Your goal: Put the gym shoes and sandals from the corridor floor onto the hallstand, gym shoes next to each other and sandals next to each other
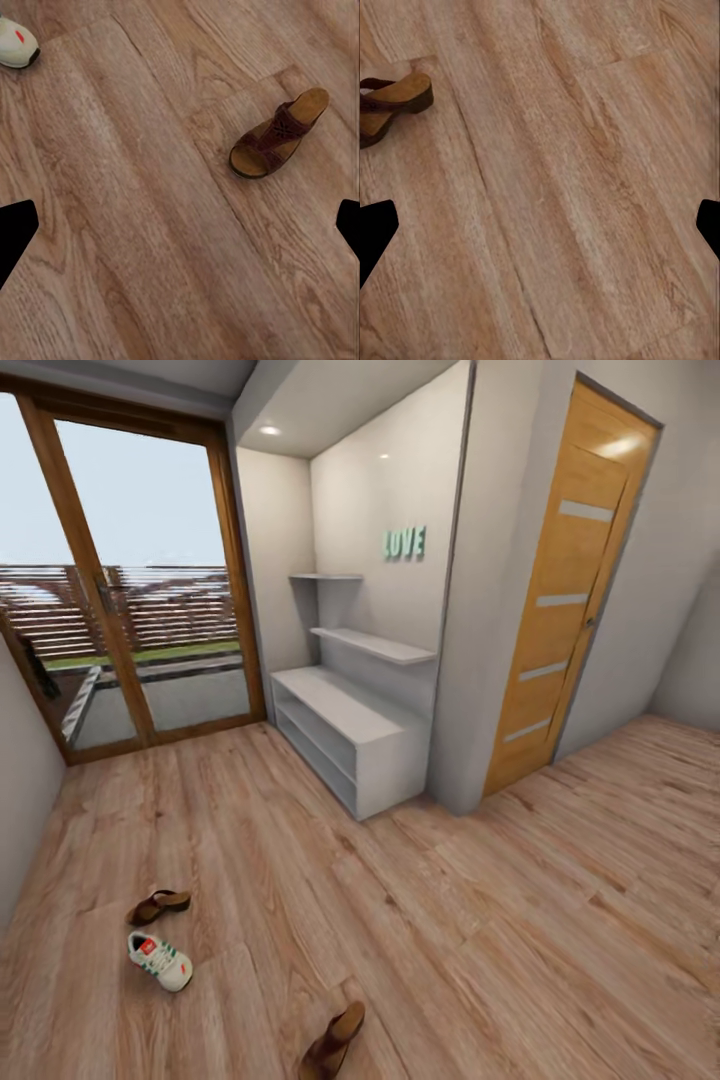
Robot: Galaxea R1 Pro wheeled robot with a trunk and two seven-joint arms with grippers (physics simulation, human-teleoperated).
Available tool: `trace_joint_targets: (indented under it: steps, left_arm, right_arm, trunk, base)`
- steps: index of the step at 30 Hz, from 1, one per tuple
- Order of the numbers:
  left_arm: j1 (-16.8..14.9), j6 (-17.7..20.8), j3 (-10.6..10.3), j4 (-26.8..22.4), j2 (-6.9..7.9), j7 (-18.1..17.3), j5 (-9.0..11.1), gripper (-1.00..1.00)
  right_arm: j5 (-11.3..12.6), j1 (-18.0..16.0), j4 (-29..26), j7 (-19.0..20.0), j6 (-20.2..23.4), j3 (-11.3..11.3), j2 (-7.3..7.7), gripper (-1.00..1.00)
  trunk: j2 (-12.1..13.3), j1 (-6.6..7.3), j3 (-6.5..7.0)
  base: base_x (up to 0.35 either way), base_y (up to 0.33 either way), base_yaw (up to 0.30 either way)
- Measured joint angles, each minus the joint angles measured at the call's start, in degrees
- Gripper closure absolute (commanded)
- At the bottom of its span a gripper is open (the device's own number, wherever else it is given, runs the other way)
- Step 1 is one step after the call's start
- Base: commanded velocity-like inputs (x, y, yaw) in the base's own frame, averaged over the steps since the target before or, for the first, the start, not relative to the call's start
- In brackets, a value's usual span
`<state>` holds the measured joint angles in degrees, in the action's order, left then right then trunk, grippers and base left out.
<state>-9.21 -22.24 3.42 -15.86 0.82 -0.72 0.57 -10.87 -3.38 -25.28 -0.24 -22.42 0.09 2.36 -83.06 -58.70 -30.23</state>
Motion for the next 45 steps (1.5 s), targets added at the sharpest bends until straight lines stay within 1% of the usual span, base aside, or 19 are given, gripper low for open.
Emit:
trace_joint_targets:
  steps: [18,26,32,37,45]
  left_arm:
    - [0.0,0.0,0.0,-0.02,-0.02,0.0,0.05,-1.0]
    - [0.01,0.01,0.0,-0.07,-0.01,0.0,0.07,-1.0]
    - [0.01,0.0,0.08,-0.08,0.0,0.0,0.08,-1.0]
    - [0.01,0.0,0.11,-0.09,0.02,0.0,0.08,-1.0]
    - [0.05,0.0,0.11,-0.07,0.06,0.0,0.08,-1.0]
  right_arm:
    - [0.0,0.0,-0.06,0.0,0.0,0.0,0.0,-1.0]
    - [-0.01,-0.01,-0.07,0.0,0.0,0.0,0.0,-1.0]
    - [-0.02,-0.01,-0.07,0.0,-0.01,0.0,0.0,-1.0]
    - [-0.03,-0.02,-0.06,0.0,-0.01,0.0,-0.01,-1.0]
    - [-0.01,0.0,-0.08,0.0,0.0,0.0,0.0,-1.0]
  trunk:
    - [0.0,-0.01,0.58]
    - [0.0,-0.01,0.64]
    - [0.01,-0.02,0.64]
    - [0.01,-0.03,0.64]
    - [0.01,-0.03,0.64]
  base:
    - [0.235,-0.193,-0.253]
    - [0.175,-0.233,-0.104]
    - [0.082,-0.222,-0.011]
    - [0.008,-0.033,-0.016]
    - [0.001,-0.004,-0.19]
